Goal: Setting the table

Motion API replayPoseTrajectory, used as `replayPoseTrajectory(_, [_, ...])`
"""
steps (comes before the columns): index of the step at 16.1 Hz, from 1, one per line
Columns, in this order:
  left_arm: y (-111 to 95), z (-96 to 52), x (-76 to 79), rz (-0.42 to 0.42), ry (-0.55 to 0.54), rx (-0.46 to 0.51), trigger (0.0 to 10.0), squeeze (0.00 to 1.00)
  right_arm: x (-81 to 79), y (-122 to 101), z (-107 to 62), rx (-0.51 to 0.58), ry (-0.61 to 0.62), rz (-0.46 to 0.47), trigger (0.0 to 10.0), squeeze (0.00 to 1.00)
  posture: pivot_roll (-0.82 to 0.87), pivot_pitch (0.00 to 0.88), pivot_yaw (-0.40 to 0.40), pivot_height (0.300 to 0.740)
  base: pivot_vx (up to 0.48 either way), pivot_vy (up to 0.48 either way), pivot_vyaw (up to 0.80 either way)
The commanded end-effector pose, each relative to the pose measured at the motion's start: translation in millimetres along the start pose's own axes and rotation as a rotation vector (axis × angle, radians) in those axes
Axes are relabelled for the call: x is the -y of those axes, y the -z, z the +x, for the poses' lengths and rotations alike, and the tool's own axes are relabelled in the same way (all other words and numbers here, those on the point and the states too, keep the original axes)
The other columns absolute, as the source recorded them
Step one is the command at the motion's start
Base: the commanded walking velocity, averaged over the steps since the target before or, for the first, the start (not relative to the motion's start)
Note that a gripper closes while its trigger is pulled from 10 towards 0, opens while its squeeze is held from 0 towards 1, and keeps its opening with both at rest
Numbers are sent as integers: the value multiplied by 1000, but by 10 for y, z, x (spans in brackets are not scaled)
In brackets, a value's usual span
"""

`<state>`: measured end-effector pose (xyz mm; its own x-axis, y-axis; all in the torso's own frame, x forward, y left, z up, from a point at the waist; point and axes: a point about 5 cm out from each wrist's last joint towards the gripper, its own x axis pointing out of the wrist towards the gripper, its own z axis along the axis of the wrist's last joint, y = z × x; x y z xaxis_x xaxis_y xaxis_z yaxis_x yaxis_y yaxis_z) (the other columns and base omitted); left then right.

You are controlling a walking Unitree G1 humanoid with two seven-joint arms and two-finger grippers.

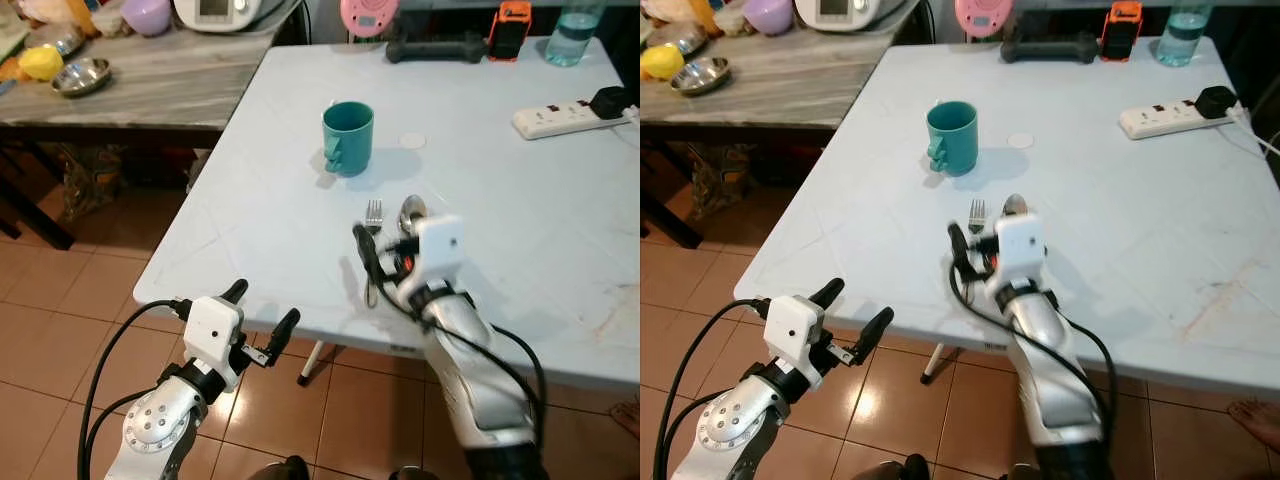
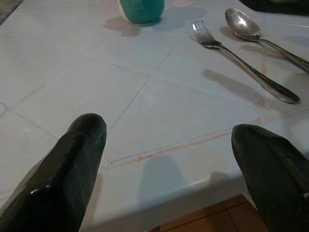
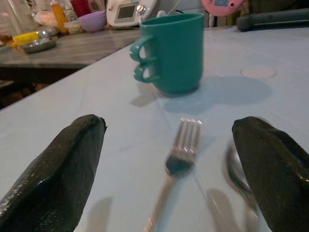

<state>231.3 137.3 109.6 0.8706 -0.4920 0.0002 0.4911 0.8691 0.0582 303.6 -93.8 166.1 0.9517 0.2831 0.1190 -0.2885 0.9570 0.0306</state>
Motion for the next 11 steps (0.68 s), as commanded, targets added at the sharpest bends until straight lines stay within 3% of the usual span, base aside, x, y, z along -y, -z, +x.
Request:
replayPoseTrajectory(1, [5, -33, -10, 7, 3, -13, 10000, 0, -24, 46, 2, -28, 2, 21, 10000, 0, -129, 178, 140, 740, 0, 0, 0])
replayPoseTrajectory(4, [16, -38, 58, -8, 27, -16, 10000, 0, -161, 151, 81, -159, 2, 119, 10000, 0, -121, 180, 131, 740, 0, 0, 0])
replayPoseTrajectory(9, [24, -37, 77, -15, 26, -19, 10000, 0, -253, 265, 67, -267, -27, 114, 10000, 0, -123, 182, 126, 740, 0, 0, 0])
replayPoseTrajectory(10, [23, -30, 86, -17, 29, -19, 10000, 0, -232, 315, 70, -321, 1, 97, 3804, 0, -126, 183, 127, 740, 0, 0, 0])
replayPoseTrajectory(11, [23, -29, 96, -20, 32, -19, 10000, 0, -209, 355, 66, -368, 28, 71, 1843, 0, -126, 183, 128, 740, 0, 0, 0])
